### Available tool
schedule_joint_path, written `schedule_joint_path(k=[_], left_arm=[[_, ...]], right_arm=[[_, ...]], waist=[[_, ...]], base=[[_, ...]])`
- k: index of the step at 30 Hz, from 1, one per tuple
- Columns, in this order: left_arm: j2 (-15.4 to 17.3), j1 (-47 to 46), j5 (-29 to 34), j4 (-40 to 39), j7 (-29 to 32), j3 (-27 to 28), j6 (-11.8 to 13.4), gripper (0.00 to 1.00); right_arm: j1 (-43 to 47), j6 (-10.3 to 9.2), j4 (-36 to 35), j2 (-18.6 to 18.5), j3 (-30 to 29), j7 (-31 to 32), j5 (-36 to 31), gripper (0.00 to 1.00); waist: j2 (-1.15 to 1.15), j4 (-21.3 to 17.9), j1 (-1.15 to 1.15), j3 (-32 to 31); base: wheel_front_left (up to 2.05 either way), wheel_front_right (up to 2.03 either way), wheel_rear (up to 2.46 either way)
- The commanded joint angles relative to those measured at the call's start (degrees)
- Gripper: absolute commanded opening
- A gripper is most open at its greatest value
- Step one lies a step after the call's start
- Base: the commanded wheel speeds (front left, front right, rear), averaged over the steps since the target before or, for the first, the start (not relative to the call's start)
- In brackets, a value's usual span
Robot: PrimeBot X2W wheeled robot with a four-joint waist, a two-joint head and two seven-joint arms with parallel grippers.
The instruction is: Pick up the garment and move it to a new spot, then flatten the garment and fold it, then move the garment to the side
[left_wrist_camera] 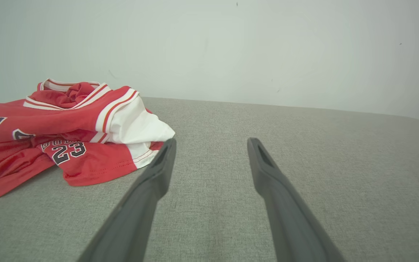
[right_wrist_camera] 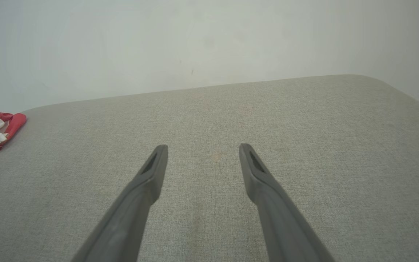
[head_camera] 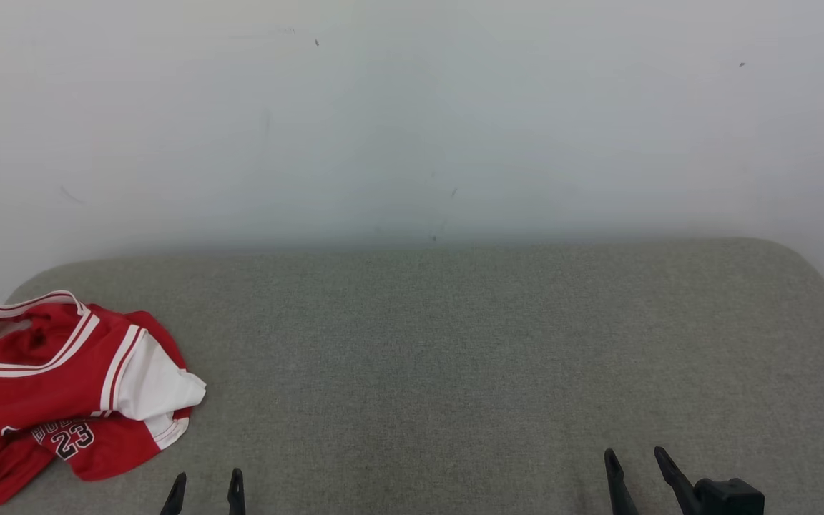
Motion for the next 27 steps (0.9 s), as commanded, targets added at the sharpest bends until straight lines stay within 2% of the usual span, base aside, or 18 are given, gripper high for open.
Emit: schedule_joint_path(k=[1, 16, 27], left_arm=[[-0.16, 0.82, 0.16, 0.19, -0.20, 0.15, -0.18, 1.00], [-0.25, 0.18, -0.52, 2.00, -0.20, 1.07, -1.20, 1.00], [-0.28, 0.30, -0.12, 2.13, -0.20, 1.19, -1.06, 1.00]], right_arm=[[0.55, 0.21, -0.18, -0.15, 0.08, -0.24, -0.13, 1.00], [0.72, 0.21, 0.18, -0.14, 0.19, -0.29, 0.58, 1.00], [0.99, 0.21, 0.10, -0.14, 0.31, -0.15, 0.97, 1.00]], waist=[[0.00, -0.02, 0.00, -0.03], [0.00, 0.09, 0.00, -0.08], [0.00, 0.54, 0.00, -0.15]], base=[[0.00, 0.00, 0.00], [0.00, 0.00, 0.00], [0.00, 0.00, 0.00]])
